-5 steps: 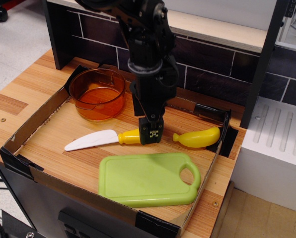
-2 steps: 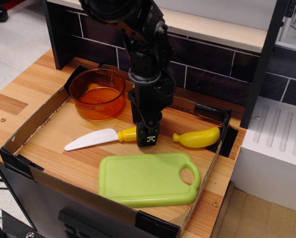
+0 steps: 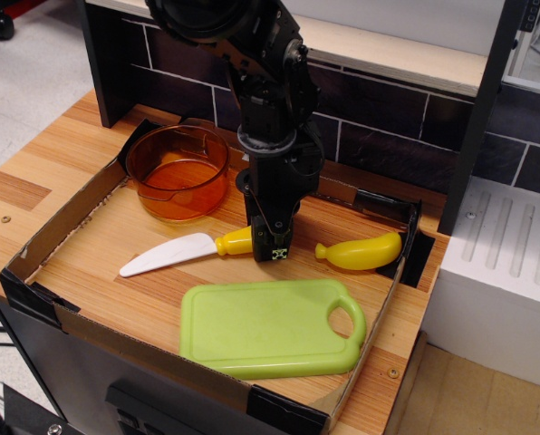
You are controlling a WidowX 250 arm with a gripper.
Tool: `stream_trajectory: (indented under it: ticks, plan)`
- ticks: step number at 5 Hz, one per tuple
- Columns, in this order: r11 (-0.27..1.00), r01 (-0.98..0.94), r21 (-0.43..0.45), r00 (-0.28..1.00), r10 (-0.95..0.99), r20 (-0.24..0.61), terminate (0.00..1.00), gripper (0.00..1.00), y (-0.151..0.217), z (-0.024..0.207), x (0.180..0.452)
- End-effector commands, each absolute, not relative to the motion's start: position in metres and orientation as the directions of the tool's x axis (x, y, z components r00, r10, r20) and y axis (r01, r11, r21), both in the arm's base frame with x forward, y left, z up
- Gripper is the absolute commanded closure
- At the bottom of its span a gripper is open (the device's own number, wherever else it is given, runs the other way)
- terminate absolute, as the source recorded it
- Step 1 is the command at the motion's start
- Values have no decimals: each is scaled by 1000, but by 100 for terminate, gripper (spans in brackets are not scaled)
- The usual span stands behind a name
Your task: Put knife on cutting board
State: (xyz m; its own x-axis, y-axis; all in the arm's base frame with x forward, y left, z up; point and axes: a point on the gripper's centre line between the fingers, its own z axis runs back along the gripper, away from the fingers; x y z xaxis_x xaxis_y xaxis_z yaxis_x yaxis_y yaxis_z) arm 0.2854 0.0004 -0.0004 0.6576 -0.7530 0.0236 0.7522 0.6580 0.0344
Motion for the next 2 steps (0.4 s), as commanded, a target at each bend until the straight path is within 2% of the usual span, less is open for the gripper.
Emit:
stream_trajectory:
  ticks: [1,2]
  plan:
    - [685,724,82,686,-727,22,0,100,-7,34,295]
    - [680,731,60,678,-734,42,0,100,-14,43,288]
